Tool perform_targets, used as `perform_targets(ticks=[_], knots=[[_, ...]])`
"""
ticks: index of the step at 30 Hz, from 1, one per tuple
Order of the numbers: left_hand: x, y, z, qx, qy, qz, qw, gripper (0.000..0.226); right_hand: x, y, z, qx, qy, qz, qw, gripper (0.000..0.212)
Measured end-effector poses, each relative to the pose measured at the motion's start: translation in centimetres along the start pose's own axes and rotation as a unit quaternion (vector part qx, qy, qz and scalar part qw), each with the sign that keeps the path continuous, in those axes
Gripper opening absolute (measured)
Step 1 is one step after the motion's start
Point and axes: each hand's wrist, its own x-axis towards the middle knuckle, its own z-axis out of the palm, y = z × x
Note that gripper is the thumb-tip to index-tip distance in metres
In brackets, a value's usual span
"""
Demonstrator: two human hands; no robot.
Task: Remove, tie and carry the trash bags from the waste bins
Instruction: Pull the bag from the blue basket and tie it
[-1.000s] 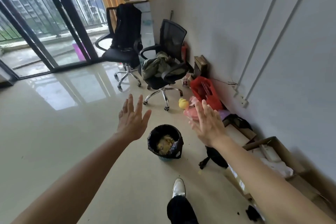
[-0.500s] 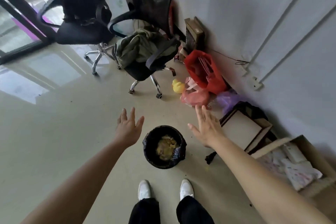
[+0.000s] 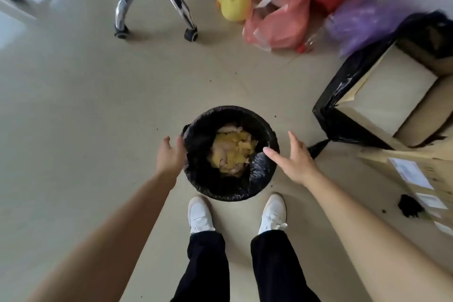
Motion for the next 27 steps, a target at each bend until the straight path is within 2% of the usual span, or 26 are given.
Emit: perform_targets(ticks=[4, 6, 7, 9, 11, 12, 14, 15, 17, 18, 19, 22, 27], knots=[[9.3, -5.6, 2.2, -0.157, 0.025, -0.141, 0.977, 0.057, 6.3, 3.5, 7.0, 0.142, 0.013, 0.037, 0.989, 0.119], [12.5, -8.2, 3.2, -0.192, 0.003, -0.18, 0.965, 0.067, 8.7, 5.5, 9.6, 0.224, 0.041, 0.053, 0.972, 0.114], [13.6, -9.3, 3.8, -0.207, -0.018, -0.189, 0.96, 0.076, 9.5, 6.3, 10.5, 0.271, 0.044, 0.072, 0.959, 0.101], [14.9, -11.1, 4.5, -0.271, -0.08, -0.191, 0.94, 0.086, 10.4, 6.9, 12.1, 0.383, -0.003, 0.103, 0.918, 0.062], [14.9, -11.9, 5.2, -0.352, -0.181, -0.175, 0.902, 0.073, 10.3, 6.9, 13.1, 0.449, -0.052, 0.126, 0.883, 0.032], [14.7, -11.9, 5.4, -0.367, -0.222, -0.159, 0.889, 0.066, 10.2, 7.0, 13.4, 0.465, -0.058, 0.13, 0.874, 0.026], [14.1, -11.3, 5.7, -0.382, -0.222, -0.114, 0.89, 0.054, 9.9, 7.0, 13.7, 0.46, -0.036, 0.146, 0.875, 0.029], [14.0, -11.0, 5.9, -0.364, -0.174, -0.092, 0.91, 0.044, 9.7, 7.0, 13.6, 0.445, -0.016, 0.158, 0.881, 0.033], [13.3, -9.9, 6.0, -0.287, 0.014, -0.042, 0.957, 0.018, 9.0, 6.3, 13.3, 0.394, 0.04, 0.171, 0.902, 0.027], [12.6, -9.0, 5.9, -0.241, 0.1, 0.015, 0.965, 0.026, 8.7, 5.8, 13.3, 0.365, 0.083, 0.177, 0.91, 0.02], [11.6, -8.1, 5.9, -0.216, 0.138, 0.082, 0.963, 0.028, 8.5, 5.4, 13.4, 0.335, 0.126, 0.174, 0.917, 0.02], [7.4, -5.4, 6.7, -0.215, 0.091, 0.223, 0.946, 0.015, 8.6, 3.8, 14.4, 0.315, 0.22, 0.162, 0.909, 0.029], [1.9, -4.8, 8.7, -0.17, -0.037, 0.311, 0.934, 0.012, 9.5, 2.8, 17.7, 0.342, 0.286, 0.17, 0.879, 0.031]])
